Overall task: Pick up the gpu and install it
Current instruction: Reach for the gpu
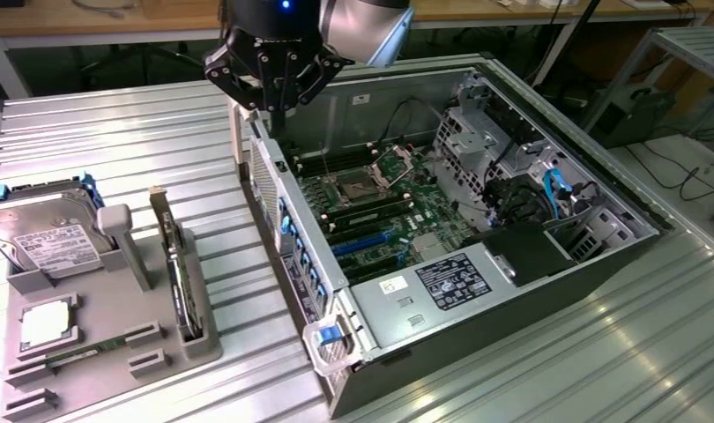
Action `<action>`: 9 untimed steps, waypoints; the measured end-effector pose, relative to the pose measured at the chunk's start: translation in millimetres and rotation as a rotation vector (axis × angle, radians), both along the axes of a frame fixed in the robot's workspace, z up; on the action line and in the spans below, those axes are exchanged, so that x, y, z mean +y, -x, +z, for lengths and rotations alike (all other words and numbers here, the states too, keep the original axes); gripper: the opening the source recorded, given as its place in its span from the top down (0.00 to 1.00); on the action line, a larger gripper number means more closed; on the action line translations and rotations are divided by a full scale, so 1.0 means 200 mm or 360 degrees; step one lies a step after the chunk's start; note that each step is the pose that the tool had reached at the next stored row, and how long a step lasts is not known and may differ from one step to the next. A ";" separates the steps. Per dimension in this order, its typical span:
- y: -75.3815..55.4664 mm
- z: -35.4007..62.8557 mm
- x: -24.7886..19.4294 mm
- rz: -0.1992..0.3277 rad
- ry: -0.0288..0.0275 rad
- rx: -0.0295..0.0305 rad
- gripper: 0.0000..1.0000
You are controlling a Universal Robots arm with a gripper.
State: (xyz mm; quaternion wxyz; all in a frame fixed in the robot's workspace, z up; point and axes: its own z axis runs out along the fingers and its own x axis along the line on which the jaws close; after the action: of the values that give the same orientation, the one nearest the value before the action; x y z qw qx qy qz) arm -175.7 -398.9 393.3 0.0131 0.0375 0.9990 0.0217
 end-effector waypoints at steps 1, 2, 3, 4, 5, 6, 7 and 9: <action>0.00 0.000 0.000 0.0000 0.00000 0.00000 0.89; 0.00 0.000 0.000 0.0000 0.00000 0.00000 0.89; 0.01 0.000 0.000 0.0000 0.00000 0.00000 0.89; 0.01 0.000 0.000 0.0000 0.00000 0.00001 0.89; 0.01 0.000 0.000 0.0000 0.00000 0.00000 0.89; 0.01 0.000 0.000 0.0000 0.00000 -0.00001 0.89; 0.01 0.000 0.000 0.0000 0.00000 0.00000 0.89; 0.02 0.000 0.000 0.0000 0.00000 0.00001 0.89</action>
State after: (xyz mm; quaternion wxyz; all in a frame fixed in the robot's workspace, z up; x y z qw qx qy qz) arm -179.5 -398.9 393.3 0.0130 0.0375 0.9990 0.0217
